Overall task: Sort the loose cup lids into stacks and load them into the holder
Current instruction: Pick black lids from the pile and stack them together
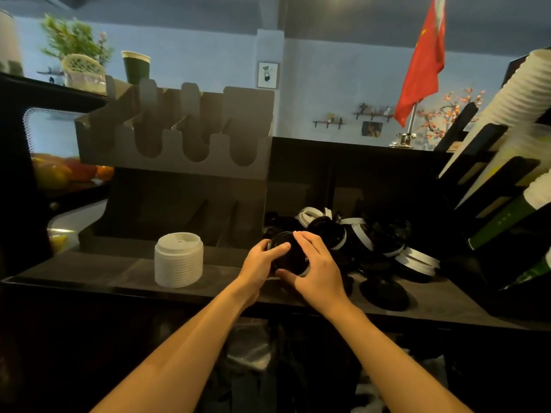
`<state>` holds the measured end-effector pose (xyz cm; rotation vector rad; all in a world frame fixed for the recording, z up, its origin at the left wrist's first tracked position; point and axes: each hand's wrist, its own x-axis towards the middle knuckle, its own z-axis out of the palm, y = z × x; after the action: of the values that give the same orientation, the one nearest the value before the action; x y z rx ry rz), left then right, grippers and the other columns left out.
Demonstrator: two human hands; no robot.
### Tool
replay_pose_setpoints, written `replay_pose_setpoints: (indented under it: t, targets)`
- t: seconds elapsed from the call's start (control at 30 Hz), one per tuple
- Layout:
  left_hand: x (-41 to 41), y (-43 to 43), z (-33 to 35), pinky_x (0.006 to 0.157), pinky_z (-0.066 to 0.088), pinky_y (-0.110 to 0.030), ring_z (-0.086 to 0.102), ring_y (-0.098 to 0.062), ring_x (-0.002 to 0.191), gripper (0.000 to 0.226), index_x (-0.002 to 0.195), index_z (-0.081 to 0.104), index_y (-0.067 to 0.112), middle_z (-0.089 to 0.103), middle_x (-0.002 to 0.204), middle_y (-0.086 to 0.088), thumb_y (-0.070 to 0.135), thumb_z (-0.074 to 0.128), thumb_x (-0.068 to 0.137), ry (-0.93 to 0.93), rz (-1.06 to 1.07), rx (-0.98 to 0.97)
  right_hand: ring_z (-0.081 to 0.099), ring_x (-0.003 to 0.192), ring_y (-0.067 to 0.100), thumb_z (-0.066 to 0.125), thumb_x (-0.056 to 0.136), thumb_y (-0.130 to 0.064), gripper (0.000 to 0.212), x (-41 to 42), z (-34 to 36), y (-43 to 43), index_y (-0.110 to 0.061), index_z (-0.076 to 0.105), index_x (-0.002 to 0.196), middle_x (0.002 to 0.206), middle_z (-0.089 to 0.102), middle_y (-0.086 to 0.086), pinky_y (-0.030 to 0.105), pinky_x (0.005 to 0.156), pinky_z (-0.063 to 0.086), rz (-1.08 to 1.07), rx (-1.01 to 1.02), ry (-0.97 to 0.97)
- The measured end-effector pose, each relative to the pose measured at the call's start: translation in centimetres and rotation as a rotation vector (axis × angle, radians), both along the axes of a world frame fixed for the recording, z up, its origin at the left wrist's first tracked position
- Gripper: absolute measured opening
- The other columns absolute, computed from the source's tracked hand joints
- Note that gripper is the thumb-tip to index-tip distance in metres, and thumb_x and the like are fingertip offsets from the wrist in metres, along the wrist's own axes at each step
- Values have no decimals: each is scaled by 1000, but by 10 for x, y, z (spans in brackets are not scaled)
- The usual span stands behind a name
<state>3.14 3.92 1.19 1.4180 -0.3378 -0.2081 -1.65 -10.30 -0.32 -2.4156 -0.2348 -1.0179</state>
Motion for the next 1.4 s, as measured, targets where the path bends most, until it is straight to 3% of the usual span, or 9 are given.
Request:
replay_pose_setpoints:
  t: [0.23, 0.5, 0.63, 0.73, 0.87, 0.97, 1.07, 1.17, 1.4]
  targets:
    - [-2, 4, 0, 76, 54, -32, 69, -26, 108, 42, 124, 66, 15, 72, 116, -10, 38, 72, 89, -15, 19, -40, 29, 129, -5, 77, 81, -48, 85, -3, -1, 2, -34, 31, 152, 150, 32, -15, 18, 100, 33, 85, 118, 110]
    - [-3, 5, -1, 75, 58, -34, 74, -26, 98, 30, 116, 70, 16, 76, 109, -11, 24, 75, 87, -2, -36, -45, 38, 126, -2, 80, 80, -43, 79, -8, -1, 0, -33, 36, 146, 141, 35, -18, 12, 97, 36, 127, 210, 123]
    - [0, 5, -3, 80, 59, -40, 75, -28, 94, 27, 113, 72, 15, 78, 102, -11, 24, 74, 88, 18, -55, -72, 41, 128, -1, 58, 97, -40, 55, -10, 0, -1, -39, 34, 147, 141, 37, -21, 23, 100, 42, 178, 327, 187]
    - [1, 1, -3, 81, 60, -41, 75, -27, 94, 29, 113, 71, 16, 77, 104, -10, 24, 76, 85, 11, -64, -75, 45, 128, 3, 60, 96, -34, 55, -11, 1, -2, -37, 36, 145, 141, 45, -12, 29, 103, 47, 178, 422, 165]
    - [4, -2, -4, 76, 60, -39, 75, -28, 97, 42, 118, 68, 16, 77, 106, -10, 26, 79, 78, 7, -55, -82, 46, 120, 0, 65, 94, -35, 56, -14, 3, -4, -28, 41, 144, 137, 46, -8, 11, 91, 43, 119, 437, 120]
    - [7, 0, -5, 70, 59, -35, 76, -28, 92, 40, 117, 69, 16, 78, 102, -11, 25, 78, 79, 16, -42, -115, 47, 111, -1, 57, 98, -44, 52, -13, 3, -3, -24, 43, 143, 137, 45, -8, 18, 88, 50, 56, 370, 75]
    - [8, -1, -7, 77, 61, -40, 76, -27, 92, 40, 119, 68, 13, 77, 104, -10, 23, 80, 82, -4, 21, -90, 52, 113, 3, 51, 100, -43, 43, -9, 5, -6, -24, 47, 139, 135, 46, -8, 28, 86, 54, -33, 322, 6]
    - [12, -8, -9, 87, 61, -42, 75, -23, 96, 40, 116, 70, 12, 77, 104, -6, 25, 83, 81, -72, 57, 24, 52, 116, 7, 58, 96, -36, 42, -1, 11, -20, -26, 48, 135, 133, 46, -8, 30, 87, 53, -128, 232, 12]
    - [28, -32, -3, 77, 58, -31, 72, -17, 94, 28, 108, 70, 16, 75, 101, -3, 26, 81, 84, -84, 160, -9, 54, 111, 16, 51, 100, -32, 31, 27, 48, -63, -24, 51, 129, 129, 48, -3, 32, 81, 49, -289, 85, 62]
